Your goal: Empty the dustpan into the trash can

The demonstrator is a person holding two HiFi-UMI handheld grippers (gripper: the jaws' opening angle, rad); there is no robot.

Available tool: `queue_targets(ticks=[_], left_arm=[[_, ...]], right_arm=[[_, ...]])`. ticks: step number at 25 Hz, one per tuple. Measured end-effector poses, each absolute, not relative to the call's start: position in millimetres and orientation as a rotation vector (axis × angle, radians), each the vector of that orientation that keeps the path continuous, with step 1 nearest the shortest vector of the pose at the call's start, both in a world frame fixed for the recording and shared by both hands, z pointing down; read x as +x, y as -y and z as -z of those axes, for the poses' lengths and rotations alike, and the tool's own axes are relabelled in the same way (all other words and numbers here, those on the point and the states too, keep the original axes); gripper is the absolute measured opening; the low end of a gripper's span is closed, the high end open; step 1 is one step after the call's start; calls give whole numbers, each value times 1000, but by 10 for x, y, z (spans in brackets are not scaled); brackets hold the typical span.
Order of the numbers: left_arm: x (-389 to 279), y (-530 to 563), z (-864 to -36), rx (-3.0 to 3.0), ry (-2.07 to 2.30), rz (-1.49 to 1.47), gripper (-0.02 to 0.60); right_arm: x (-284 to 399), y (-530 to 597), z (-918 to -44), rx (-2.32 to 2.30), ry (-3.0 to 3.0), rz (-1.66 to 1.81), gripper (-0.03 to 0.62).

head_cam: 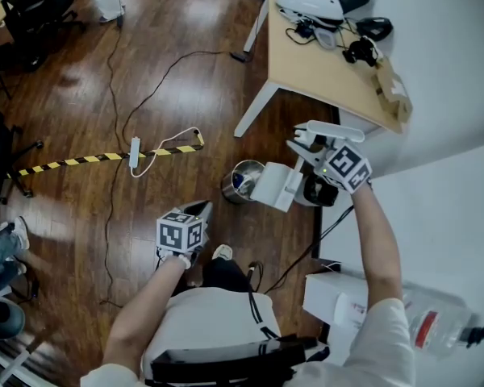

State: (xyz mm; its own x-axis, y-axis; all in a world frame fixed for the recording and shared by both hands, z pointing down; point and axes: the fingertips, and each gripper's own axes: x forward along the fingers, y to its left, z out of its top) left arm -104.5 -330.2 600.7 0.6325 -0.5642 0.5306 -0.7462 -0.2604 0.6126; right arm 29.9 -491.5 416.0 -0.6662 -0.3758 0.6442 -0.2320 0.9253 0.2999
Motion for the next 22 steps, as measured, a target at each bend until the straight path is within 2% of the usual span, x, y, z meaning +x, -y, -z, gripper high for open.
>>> queue_targets(ticks=[5,11,22], left_arm=[[-1075,3291,-5944,1964,1024,-260,-11],[-995,3196,-5982,1992,987,-289,-11],[-177,3037,-5929,2095,794,-374,-11]], right_arm=[[515,4951,-4094,529,2327,216,129],[1187,4900,-3891,771,2323,162,129],[2766,4141,-3318,1225,2294,47,129]])
